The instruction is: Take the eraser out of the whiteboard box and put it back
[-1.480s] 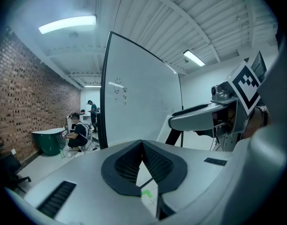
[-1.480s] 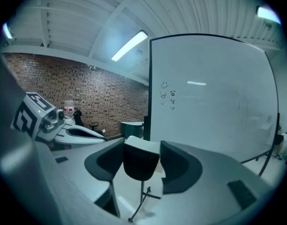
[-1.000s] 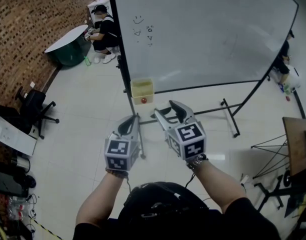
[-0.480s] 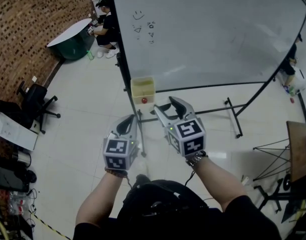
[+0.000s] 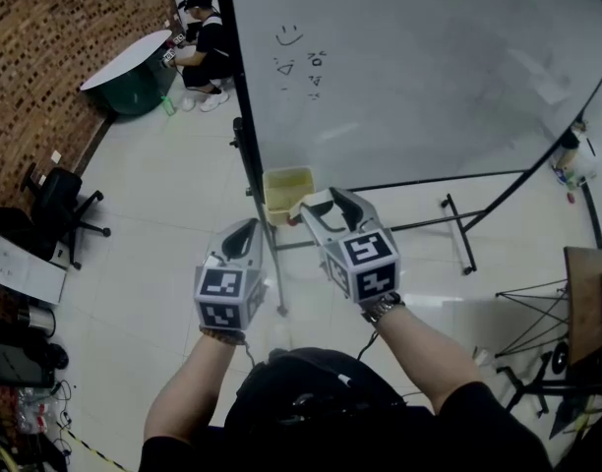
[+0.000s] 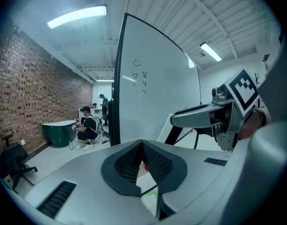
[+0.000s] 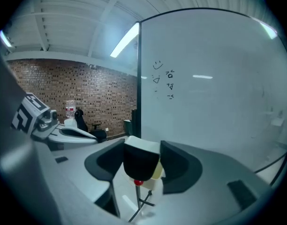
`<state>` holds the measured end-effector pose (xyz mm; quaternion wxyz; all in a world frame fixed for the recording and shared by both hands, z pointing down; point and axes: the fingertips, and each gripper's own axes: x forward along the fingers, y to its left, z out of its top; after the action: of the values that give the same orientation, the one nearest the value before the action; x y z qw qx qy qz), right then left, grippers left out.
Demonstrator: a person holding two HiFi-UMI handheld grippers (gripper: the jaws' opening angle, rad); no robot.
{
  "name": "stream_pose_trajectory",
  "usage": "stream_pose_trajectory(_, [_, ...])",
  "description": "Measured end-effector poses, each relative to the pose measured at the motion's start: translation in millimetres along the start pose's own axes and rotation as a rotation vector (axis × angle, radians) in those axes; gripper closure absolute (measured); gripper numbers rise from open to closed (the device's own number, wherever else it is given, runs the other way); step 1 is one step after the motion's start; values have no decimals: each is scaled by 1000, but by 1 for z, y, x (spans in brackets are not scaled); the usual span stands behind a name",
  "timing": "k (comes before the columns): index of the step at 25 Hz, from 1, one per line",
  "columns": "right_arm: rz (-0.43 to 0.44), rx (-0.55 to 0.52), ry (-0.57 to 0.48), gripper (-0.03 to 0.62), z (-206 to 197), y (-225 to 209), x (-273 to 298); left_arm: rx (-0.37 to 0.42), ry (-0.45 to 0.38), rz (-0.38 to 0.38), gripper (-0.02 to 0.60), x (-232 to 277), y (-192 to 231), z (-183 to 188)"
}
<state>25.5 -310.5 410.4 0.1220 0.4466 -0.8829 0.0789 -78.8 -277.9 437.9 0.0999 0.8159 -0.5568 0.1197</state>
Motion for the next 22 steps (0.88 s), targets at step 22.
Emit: stream_pose_trajectory(22, [-40,0,189,324,-51,-5,117,-31,53,-86,583,73,75,-1])
